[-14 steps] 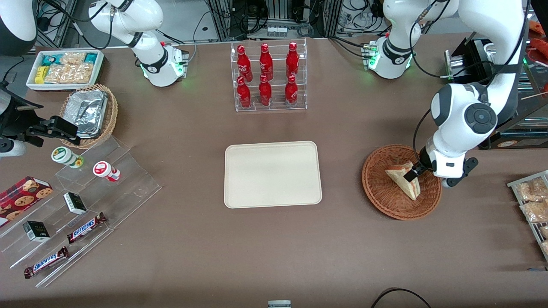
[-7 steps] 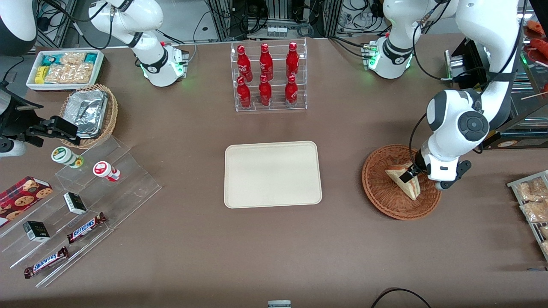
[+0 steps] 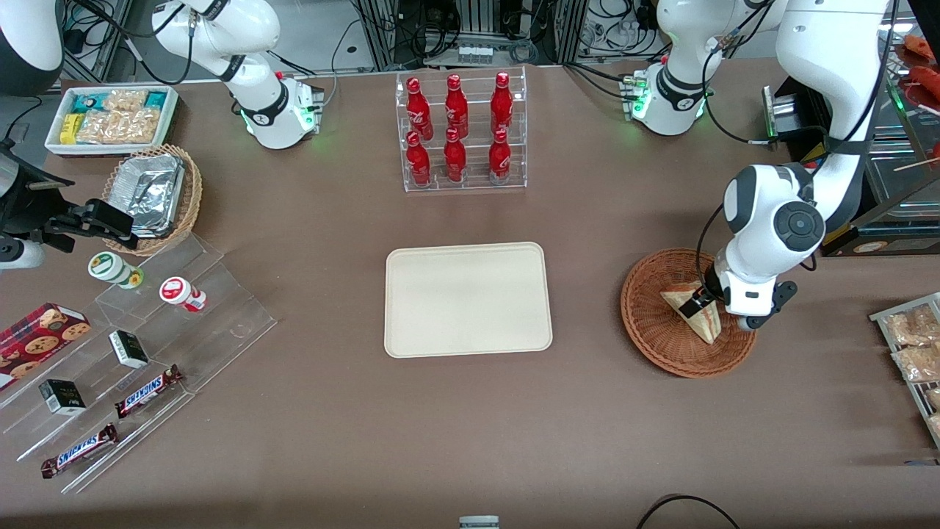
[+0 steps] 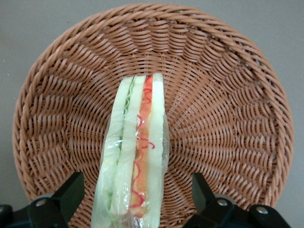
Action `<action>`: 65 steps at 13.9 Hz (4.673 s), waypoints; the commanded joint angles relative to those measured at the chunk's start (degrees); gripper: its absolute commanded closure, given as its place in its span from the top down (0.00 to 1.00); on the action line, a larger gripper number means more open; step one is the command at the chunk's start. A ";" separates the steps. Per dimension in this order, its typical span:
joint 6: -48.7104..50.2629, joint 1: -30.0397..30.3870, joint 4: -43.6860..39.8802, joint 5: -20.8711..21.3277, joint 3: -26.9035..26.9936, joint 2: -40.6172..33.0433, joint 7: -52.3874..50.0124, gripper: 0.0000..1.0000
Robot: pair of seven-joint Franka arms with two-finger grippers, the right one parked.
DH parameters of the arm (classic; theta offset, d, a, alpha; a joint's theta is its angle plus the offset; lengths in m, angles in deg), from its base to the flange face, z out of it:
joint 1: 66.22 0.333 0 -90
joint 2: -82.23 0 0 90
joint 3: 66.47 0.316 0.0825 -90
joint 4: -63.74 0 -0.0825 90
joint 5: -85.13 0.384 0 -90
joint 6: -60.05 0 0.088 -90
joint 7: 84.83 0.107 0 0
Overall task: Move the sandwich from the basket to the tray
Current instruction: 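Lower the open left gripper around the wrapped sandwich and close it, then lift the sandwich and carry it over the white tray, then lower the sandwich onto the white tray with the left gripper, then open the left gripper to release the sandwich on the tray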
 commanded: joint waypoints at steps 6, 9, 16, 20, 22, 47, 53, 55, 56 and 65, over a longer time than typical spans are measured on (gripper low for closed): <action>-1.76 -0.28 2.79 -0.13 0.20 -0.38 -1.15 0.00; 0.43 -0.46 2.44 0.05 0.20 -1.70 -0.88 0.00; 22.55 -0.98 -14.22 0.31 -3.48 -0.83 7.54 0.00; 33.20 -3.96 -26.80 0.40 -6.30 5.40 9.49 0.00; 32.88 -6.16 -28.23 0.40 -6.39 7.08 9.23 0.00; 24.17 -39.04 -54.95 6.20 -5.86 33.63 -19.33 0.00; 22.24 -39.13 -54.95 6.20 -5.86 35.39 -21.27 0.00; 21.97 -39.13 -54.95 6.29 -5.86 35.30 -21.18 0.95; 22.06 -39.13 -54.95 6.37 -5.86 35.13 -21.18 1.00; 26.97 -38.25 -55.04 6.20 -5.95 29.16 -20.13 1.00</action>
